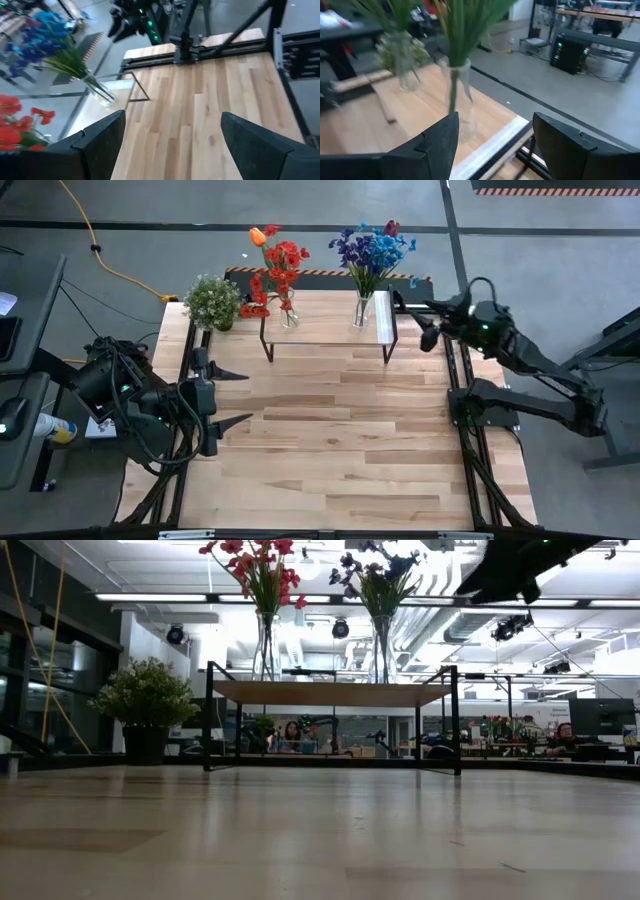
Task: Pick and place flowers into a vace then onto a shelf
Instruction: Return to Home Position
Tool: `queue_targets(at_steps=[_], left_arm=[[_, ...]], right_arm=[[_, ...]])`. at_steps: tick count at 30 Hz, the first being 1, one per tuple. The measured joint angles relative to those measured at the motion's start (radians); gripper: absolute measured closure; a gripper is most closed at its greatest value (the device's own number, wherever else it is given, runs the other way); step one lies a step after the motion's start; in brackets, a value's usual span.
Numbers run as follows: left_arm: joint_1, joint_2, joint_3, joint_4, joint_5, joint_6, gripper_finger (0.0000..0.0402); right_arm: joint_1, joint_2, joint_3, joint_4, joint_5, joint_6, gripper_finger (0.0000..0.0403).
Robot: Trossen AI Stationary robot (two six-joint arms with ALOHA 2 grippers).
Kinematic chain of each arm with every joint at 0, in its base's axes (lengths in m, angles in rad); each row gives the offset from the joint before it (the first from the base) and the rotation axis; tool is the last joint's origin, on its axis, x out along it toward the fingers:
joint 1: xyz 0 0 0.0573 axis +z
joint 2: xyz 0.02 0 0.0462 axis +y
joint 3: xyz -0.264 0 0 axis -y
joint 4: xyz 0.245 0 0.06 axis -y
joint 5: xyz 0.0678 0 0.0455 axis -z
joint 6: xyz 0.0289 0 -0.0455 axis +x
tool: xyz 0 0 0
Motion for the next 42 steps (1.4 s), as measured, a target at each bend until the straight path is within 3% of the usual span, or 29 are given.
queue_targets(at_steps=[10,19,29,38,42], left_arm=[[0.0,0.0,-0.001,0.0,0.175,-0.038,0.0041],[0.0,-0.044,-0.164,0.0,0.162,-0.19,0.0041],[0.0,-0.181,-0.558,0.085,0.119,-0.462,0.0041],[0.0,-0.418,-1.079,0.6,0.12,-0.453,0.0041],[0.0,-0.515,-1.289,0.856,0.16,-0.396,0.0041]], right_arm=[[0.0,-0.202,0.0,-0.024,-0.118,-0.004,0.0163],[0.0,-0.395,0.001,-0.075,-0.107,0.049,0.0164],[0.0,-0.558,0.001,-0.237,-0.112,0.108,0.0164],[0.0,-0.604,0.001,-0.281,-0.117,0.127,0.016],[0.0,-0.603,0.001,-0.303,-0.195,0.134,0.0158]])
